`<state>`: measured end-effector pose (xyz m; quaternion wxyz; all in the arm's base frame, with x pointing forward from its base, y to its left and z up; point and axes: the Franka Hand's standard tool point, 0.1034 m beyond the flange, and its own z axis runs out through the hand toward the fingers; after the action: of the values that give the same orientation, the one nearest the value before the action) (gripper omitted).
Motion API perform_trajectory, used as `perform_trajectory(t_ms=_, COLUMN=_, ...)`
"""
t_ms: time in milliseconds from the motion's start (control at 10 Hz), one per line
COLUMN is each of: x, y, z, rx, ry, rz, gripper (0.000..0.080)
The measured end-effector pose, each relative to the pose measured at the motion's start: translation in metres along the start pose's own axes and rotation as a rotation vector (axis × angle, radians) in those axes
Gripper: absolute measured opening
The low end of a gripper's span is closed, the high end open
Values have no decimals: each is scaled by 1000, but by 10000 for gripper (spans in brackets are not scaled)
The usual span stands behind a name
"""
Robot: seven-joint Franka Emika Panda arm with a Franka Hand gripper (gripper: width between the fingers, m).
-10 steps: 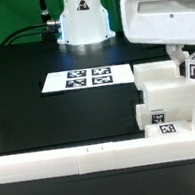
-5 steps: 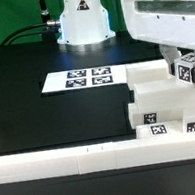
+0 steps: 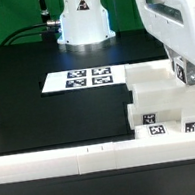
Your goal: Assemble chair
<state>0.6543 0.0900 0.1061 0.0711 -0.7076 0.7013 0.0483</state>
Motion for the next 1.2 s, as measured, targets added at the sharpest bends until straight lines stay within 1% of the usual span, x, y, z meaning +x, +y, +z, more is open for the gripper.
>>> perform_trajectory(t_ms=100, x=0, y=2, z=0, rx=-15, ry=-5, rz=85, gripper=282)
perform_trajectory(t_ms=200, x=0, y=2, z=0, rx=-16, ry=-5, rz=139, gripper=282)
perform_trajectory(t_ms=300, x=-1, y=2, z=0, rx=-15, ry=-5, rz=251, gripper=282)
perform_trajectory(t_ms=400, x=-1, y=2, z=-1, rx=-14, ry=-5, rz=261, gripper=282)
perform_trajectory(t_ms=600, x=-2, y=1, z=-1, rx=-11, ry=-12, rz=394, gripper=282)
perform_trajectory(t_ms=800, x=-2, y=1, z=0, rx=-12, ry=-12, rz=394, gripper=282)
perform_trajectory(t_ms=900, x=-2, y=2, z=1, rx=-13, ry=-12, rz=358, gripper=463)
perform_trajectory(t_ms=1000, x=-2, y=1, z=1, rx=-12, ry=-12, rz=351, gripper=582)
perform_trajectory(t_ms=1100, x=-2, y=1, z=1, rx=-12, ry=-11, rz=316, gripper=582)
perform_trajectory(t_ms=1200, x=-2, y=1, z=1, rx=-12, ry=-12, rz=202, gripper=636)
